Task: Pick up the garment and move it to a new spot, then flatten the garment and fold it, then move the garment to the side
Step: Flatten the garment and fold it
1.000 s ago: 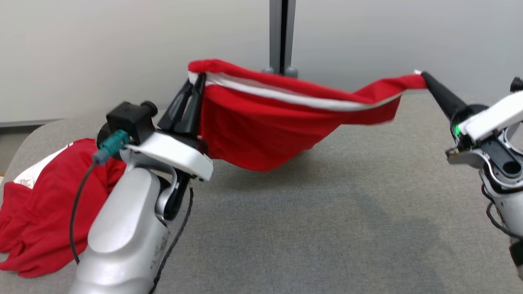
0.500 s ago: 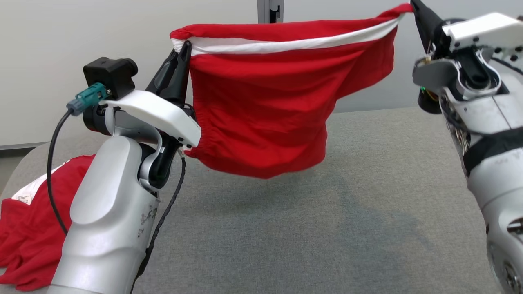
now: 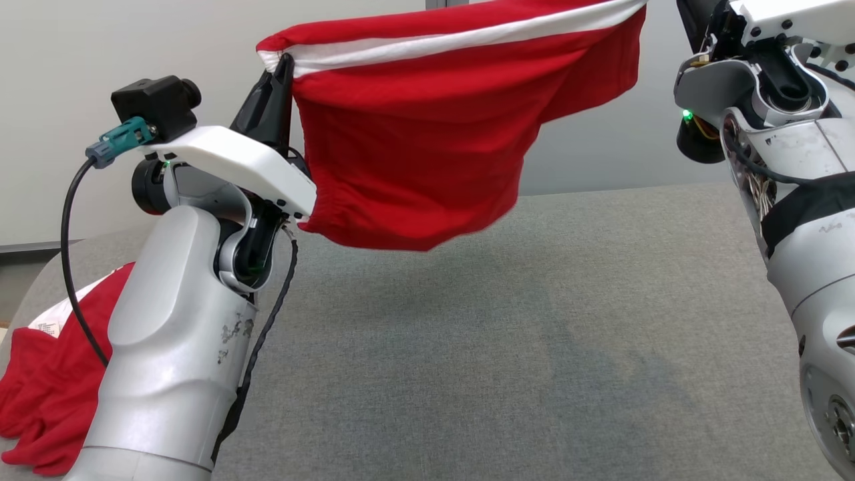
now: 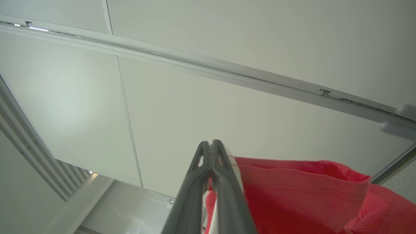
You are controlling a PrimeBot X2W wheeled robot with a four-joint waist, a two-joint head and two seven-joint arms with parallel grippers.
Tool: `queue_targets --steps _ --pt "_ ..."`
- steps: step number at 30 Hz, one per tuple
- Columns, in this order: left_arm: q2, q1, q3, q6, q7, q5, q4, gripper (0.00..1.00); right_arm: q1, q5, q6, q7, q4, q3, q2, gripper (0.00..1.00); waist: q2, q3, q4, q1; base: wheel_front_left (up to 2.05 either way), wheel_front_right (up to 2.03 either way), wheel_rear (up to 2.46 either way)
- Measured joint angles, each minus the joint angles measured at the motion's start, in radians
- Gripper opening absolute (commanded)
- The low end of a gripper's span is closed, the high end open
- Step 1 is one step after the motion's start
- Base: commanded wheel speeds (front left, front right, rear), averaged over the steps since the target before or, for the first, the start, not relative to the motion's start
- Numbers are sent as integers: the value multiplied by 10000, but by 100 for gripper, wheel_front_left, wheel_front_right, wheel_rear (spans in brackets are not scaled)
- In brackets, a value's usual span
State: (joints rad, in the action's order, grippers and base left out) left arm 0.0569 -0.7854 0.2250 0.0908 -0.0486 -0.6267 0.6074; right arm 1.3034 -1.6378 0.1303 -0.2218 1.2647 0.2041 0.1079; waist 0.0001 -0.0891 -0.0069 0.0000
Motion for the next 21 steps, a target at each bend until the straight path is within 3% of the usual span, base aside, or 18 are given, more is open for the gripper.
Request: queue_targets --steps 7,15,21 --pt "-13 416 82 0 487 -364 86 0 -351 4 2 -253 98 33 15 0 0 -1 31 0 0 0 0" --pt "238 414 13 -290 1354 -589 -27 0 -526 52 2 -247 194 113 -46 0 0 485 -179 0 0 0 0" --pt "401 -1145 6 -571 1712 -485 142 0 477 153 0 100 230 163 -121 0 0 1576 -383 0 0 0 0"
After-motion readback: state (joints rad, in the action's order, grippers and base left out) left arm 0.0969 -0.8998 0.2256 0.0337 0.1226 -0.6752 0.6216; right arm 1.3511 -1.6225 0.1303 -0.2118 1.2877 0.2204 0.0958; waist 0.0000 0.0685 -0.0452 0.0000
